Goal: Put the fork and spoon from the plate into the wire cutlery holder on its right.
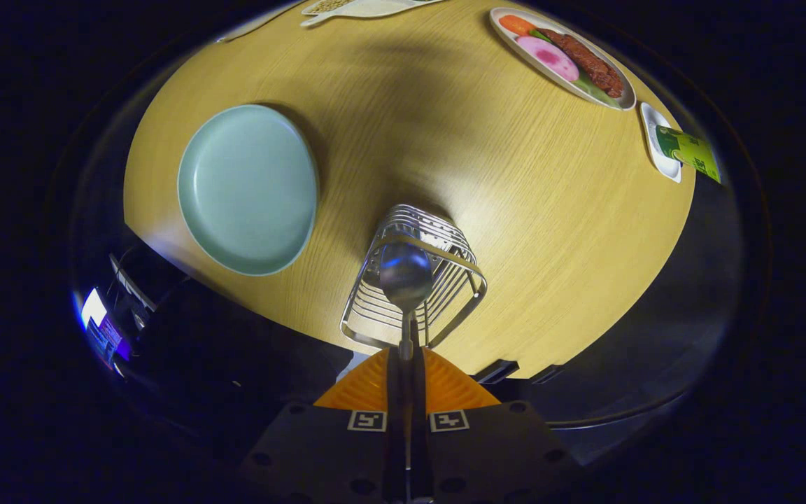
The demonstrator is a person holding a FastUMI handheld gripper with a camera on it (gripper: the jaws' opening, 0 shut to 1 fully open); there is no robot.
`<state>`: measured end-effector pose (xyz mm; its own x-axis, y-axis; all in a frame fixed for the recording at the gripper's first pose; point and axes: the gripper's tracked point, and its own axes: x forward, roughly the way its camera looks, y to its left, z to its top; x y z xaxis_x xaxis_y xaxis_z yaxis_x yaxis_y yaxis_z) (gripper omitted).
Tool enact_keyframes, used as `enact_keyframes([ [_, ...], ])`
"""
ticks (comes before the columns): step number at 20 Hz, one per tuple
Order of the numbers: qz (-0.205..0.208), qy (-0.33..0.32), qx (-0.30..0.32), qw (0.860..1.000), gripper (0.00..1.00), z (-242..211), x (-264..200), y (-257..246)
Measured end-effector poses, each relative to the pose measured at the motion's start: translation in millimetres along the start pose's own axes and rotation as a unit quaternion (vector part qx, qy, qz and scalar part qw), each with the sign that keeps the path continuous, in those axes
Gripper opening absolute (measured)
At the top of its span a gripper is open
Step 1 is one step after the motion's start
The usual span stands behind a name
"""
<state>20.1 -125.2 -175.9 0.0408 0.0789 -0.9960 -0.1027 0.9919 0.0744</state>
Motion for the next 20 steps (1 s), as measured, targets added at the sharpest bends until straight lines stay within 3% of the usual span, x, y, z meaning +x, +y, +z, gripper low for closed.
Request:
enact_keyframes([
  [6, -0.01, 0.016, -0.011, 1.0, 0.1, 1.5, 3.6, -3.3],
  [8, -0.013, 0.007, -0.02, 1.0, 0.14, 1.7, -0.6, -6.3],
  [10, -0.014, -0.006, -0.028, 1.0, 0.4, 2.2, -1.2, -7.9],
  [11, -0.01, -0.013, -0.027, 0.999, 0.65, 2.8, -2.4, -8.0],
  [15, 0.007, -0.065, -0.028, 0.997, 0.99, 1.0, -11.9, -6.3],
  [20, 0.014, -0.18, -0.021, 0.983, 0.99, 1.7, -39.7, -23.9],
])
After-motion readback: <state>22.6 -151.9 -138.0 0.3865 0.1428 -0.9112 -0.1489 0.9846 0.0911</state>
